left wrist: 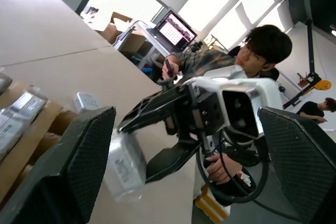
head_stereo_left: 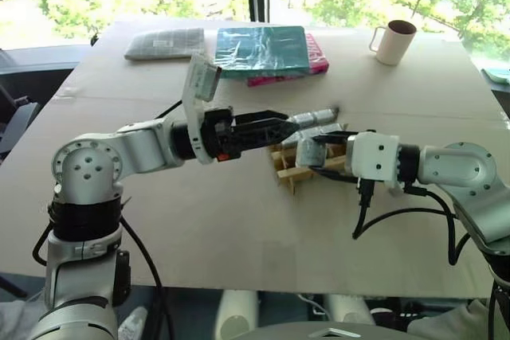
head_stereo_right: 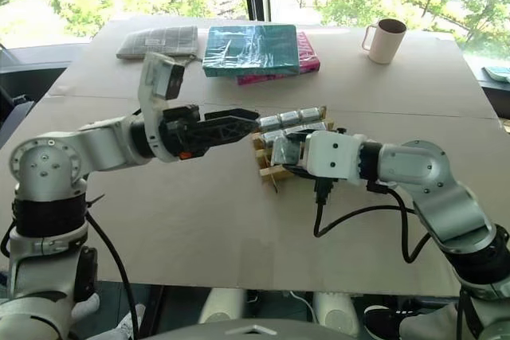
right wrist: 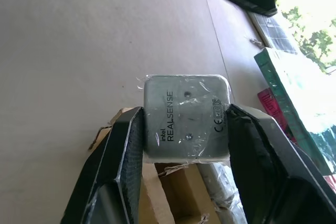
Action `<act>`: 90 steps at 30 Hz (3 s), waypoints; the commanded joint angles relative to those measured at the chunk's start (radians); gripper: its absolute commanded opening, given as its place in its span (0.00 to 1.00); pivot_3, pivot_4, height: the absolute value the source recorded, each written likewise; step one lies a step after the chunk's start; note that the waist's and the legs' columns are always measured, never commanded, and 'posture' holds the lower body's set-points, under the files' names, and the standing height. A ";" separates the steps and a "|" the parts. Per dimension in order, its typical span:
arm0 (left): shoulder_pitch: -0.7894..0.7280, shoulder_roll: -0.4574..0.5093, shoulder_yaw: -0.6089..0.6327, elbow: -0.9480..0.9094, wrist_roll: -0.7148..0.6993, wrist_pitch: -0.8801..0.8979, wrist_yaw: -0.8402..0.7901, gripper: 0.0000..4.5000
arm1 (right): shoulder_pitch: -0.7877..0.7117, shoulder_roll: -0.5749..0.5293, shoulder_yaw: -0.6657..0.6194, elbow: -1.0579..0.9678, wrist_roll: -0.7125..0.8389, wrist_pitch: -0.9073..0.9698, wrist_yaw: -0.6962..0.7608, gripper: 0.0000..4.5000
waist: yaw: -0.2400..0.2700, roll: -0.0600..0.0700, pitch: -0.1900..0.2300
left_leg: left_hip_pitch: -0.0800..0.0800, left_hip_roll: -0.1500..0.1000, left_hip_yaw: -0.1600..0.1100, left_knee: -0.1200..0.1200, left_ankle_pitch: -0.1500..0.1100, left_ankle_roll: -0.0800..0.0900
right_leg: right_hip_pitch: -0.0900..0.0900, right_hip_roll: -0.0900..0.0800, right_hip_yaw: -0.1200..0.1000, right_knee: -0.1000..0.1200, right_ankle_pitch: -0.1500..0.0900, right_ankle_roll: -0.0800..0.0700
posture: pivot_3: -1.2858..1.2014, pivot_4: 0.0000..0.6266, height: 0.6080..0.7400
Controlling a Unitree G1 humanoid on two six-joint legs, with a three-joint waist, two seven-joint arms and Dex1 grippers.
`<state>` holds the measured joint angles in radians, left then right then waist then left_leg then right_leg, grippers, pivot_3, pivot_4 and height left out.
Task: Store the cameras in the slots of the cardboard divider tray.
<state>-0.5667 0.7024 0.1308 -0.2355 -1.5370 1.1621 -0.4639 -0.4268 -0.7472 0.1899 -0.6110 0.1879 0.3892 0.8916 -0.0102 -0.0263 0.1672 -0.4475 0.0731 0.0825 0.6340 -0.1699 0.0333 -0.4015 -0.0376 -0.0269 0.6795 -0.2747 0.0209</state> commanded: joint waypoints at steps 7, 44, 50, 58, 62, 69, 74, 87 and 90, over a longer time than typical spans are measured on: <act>0.046 -0.001 0.004 -0.058 0.106 -0.031 -0.062 1.00 | -0.003 0.012 -0.044 -0.070 0.012 0.008 -0.035 0.40 | 0.009 -0.001 0.000 | 0.000 0.000 -0.001 0.000 0.000 0.001 | 0.000 -0.001 -0.001 0.000 0.000 0.000 | 0.52 0.24 1.00; -0.102 -0.072 -0.196 0.019 0.600 -0.267 -0.316 0.18 | 0.193 0.077 -0.191 -0.117 0.050 0.073 -0.115 0.99 | 0.029 -0.001 0.000 | -0.001 -0.002 -0.001 0.001 0.000 0.001 | 0.000 -0.001 -0.002 -0.001 0.000 0.000 | 0.52 0.24 1.00; -0.075 -0.045 -0.280 0.058 0.797 -0.440 -0.490 0.18 | 0.434 0.090 -0.370 -0.279 0.142 0.170 -0.180 0.99 | 0.024 -0.001 0.000 | -0.001 -0.001 0.000 0.000 -0.001 0.001 | 0.000 0.000 -0.001 -0.001 0.000 -0.001 | 0.52 0.24 1.00; -0.062 -0.077 -0.323 0.122 0.937 -0.515 -0.545 0.18 | 0.729 0.116 -0.546 -0.396 0.217 0.155 -0.181 0.99 | 0.025 -0.001 0.000 | -0.001 0.000 -0.001 0.000 -0.001 0.001 | 0.000 0.000 -0.001 -0.001 0.000 0.000 | 0.52 0.24 1.00; -0.141 -0.083 -0.359 0.218 1.001 -0.510 -0.598 0.18 | 0.854 0.142 -0.600 -0.435 0.255 0.114 -0.181 0.99 | 0.026 -0.001 0.000 | -0.002 -0.001 -0.002 0.001 -0.001 0.001 | 0.000 0.000 -0.003 -0.001 0.000 0.000 | 0.52 0.24 1.00; -0.215 -0.106 -0.416 0.316 1.091 -0.546 -0.690 0.18 | 0.954 0.153 -0.616 -0.436 0.278 0.020 -0.237 0.99 | 0.024 -0.001 0.000 | -0.001 -0.001 -0.002 0.002 -0.001 0.001 | 0.000 0.001 -0.002 -0.001 0.000 0.000 | 0.52 0.24 1.00; -0.249 -0.127 -0.454 0.370 1.152 -0.570 -0.738 0.18 | 0.978 0.141 -0.593 -0.436 0.273 -0.033 -0.287 0.99 | 0.025 -0.001 0.000 | -0.002 -0.001 -0.002 0.002 -0.001 0.001 | 0.000 0.001 -0.002 -0.001 0.000 0.000 | 0.52 0.24 1.00; -0.360 -0.136 -0.545 0.533 1.355 -0.670 -0.818 0.18 | 1.035 0.111 -0.535 -0.436 0.235 -0.115 -0.375 0.99 | 0.024 -0.001 0.000 | -0.001 -0.001 -0.002 0.002 -0.001 0.001 | 0.000 0.001 -0.002 -0.001 -0.001 0.000 | 0.52 0.24 1.00; -0.375 -0.144 -0.555 0.552 1.392 -0.689 -0.829 0.18 | 1.040 0.105 -0.525 -0.436 0.229 -0.121 -0.387 0.99 | 0.024 -0.001 0.000 | -0.001 -0.001 -0.002 0.002 -0.001 0.001 | 0.000 0.001 -0.002 -0.001 0.000 0.000 | 0.52 0.24 1.00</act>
<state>-0.9136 0.5567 -0.4169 0.3103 -0.1744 0.4896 -1.2879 0.6104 -0.6321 -0.3307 -1.0111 0.4188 0.2970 0.5189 0.0137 -0.0272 0.1673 -0.4490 0.0723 0.0804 0.6360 -0.1707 0.0346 -0.4011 -0.0363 -0.0285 0.6787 -0.2751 0.0210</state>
